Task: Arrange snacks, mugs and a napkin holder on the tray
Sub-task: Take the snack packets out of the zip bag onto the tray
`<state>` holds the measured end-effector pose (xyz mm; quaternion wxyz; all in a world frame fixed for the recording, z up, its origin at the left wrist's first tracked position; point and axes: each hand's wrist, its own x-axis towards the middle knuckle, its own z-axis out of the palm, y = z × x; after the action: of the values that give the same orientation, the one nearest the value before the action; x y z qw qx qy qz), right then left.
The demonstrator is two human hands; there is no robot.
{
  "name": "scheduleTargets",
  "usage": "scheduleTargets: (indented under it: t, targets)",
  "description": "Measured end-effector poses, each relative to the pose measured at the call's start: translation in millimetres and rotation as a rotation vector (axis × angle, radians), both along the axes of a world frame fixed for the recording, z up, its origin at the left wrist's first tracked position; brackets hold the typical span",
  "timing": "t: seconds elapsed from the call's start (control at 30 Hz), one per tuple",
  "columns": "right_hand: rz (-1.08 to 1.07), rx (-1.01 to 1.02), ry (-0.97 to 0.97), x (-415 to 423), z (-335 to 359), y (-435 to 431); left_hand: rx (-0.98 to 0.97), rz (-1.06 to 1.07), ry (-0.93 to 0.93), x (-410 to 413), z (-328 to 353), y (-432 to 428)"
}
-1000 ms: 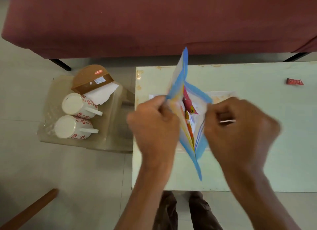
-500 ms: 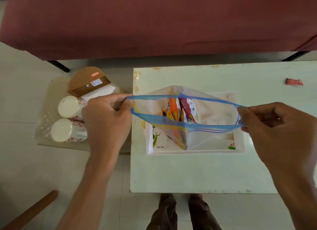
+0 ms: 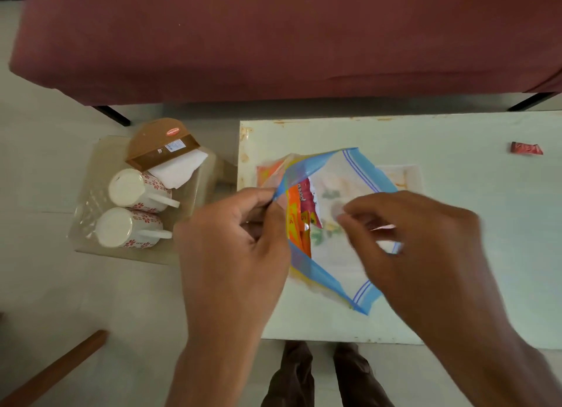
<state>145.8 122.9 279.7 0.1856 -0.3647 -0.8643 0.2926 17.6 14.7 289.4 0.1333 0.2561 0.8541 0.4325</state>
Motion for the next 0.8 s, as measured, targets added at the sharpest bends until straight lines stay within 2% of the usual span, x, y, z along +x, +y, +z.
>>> scheduleTargets:
  t: [0.1,0.2,0.33,0.47,0.57,0.7,0.8]
  targets:
    - [0.065,-0.228,-0.267,-27,-18,1,0.010,0.027,0.001,7,4,-8]
    - [0.076,-0.313,-0.471,-54,-35,-2,0.022,0.080,-0.042,19,1,-16]
    - [0.088,-0.434,-0.570,-75,-39,-7,0.045,0.122,-0.129,38,-1,-23]
    - [0.108,-0.376,-0.683,-73,-42,-6,0.057,0.159,-0.168,50,-7,-24]
    - [0.050,-0.421,-0.601,-64,-46,-9,0.057,0.175,-0.153,54,-10,-20]
    - [-0.031,-0.371,-0.339,-44,-38,-8,0.025,0.197,-0.131,54,-15,-18]
    - [-0.041,-0.409,-0.216,-24,-18,-1,0.020,0.226,-0.136,51,-17,-16]
